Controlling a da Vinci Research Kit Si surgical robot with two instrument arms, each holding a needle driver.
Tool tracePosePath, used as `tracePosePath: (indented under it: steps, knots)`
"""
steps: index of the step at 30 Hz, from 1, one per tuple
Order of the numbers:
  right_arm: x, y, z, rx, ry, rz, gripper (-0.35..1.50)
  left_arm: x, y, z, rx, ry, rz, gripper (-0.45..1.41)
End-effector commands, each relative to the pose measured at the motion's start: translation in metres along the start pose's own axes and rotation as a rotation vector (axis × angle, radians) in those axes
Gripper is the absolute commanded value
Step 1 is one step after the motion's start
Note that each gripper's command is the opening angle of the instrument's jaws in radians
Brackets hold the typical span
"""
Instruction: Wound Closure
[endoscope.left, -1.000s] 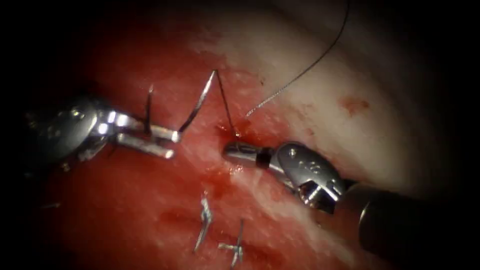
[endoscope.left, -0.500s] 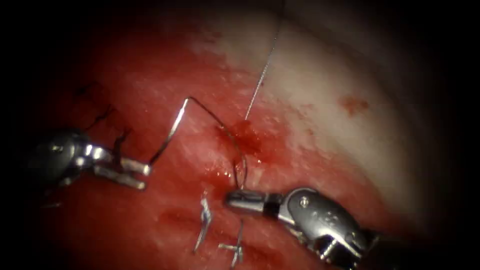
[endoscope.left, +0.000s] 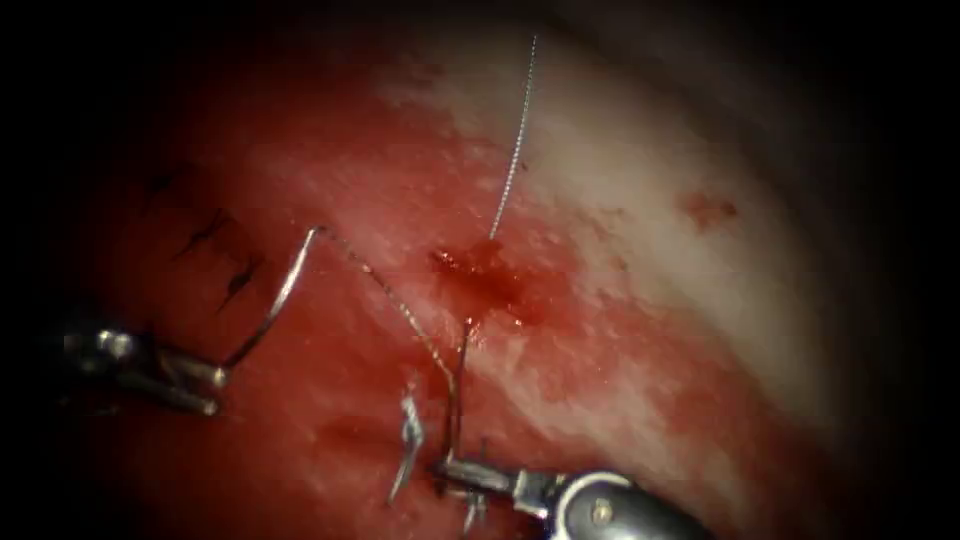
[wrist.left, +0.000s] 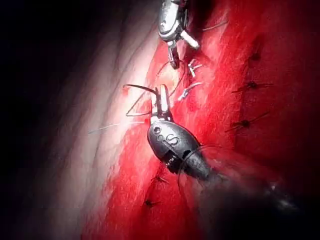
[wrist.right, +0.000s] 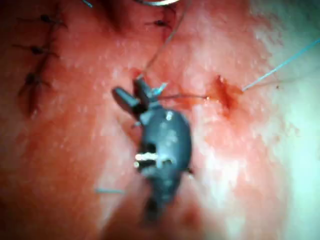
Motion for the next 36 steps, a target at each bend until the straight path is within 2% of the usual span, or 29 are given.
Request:
tracePosePath:
  steps: [1,6,14,20,26,28,29,31,36]
  knots:
    - [-0.0010,0.0018,0.0004,-0.007,0.000,-0.008,1.21,-0.0003,-0.0003,0.0000,0.008,0.002,0.004,-0.45]
    - [-0.0023,0.0058,0.0002,-0.046,-0.012,-0.031,1.30,0.0007,-0.0004,-0.0020,0.038,-0.002,0.011,-0.45]
    - [-0.0050,0.0114,0.0013,-0.120,-0.031,-0.049,1.25,0.0006,-0.0007,-0.0024,0.062,-0.013,0.008,-0.45]
    - [-0.0068,0.0124,0.0039,-0.145,-0.032,-0.061,1.23,0.0000,-0.0012,-0.0025,0.068,-0.018,0.013,-0.45]
    - [-0.0078,0.0119,0.0043,-0.142,-0.040,-0.070,1.18,0.0000,-0.0013,-0.0026,0.071,-0.020,0.013,-0.45]
    - [-0.0080,0.0118,0.0042,-0.143,-0.041,-0.073,0.88,-0.0001,-0.0013,-0.0025,0.072,-0.021,0.013,-0.45]
    - [-0.0081,0.0118,0.0041,-0.142,-0.041,-0.074,0.61,-0.0001,-0.0013,-0.0025,0.073,-0.021,0.013,-0.45]
    - [-0.0081,0.0116,0.0038,-0.138,-0.043,-0.074,-0.33,-0.0002,-0.0014,-0.0023,0.075,-0.022,0.013,-0.45]
    - [-0.0077,0.0109,0.0028,-0.119,-0.056,-0.072,-0.35,-0.0006,-0.0018,-0.0019,0.079,-0.024,0.013,-0.45]
